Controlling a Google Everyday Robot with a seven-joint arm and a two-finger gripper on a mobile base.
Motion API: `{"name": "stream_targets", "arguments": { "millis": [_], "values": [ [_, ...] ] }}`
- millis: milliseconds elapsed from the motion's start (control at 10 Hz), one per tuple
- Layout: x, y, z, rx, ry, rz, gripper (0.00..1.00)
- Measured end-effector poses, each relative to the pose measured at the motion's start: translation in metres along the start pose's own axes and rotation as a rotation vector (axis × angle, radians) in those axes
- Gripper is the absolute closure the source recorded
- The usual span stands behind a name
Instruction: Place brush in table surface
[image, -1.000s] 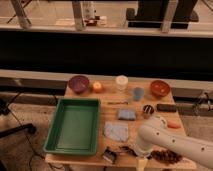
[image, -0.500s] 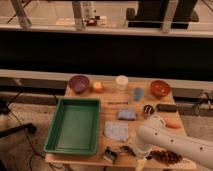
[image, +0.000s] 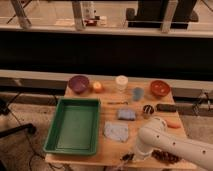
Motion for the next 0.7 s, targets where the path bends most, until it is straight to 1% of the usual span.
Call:
{"name": "stream_targets", "arguments": {
  "millis": [100,400,700],
  "values": [
    [0.000,0.000,-0.001,0.002,0.000,0.002,0.99],
    [-0.004,0.001,-0.002,0.001,0.004,0.019,1.00],
    [-0.013,0.002,-0.007,-0.018,0.009,0.046,1.00]
  ]
}}
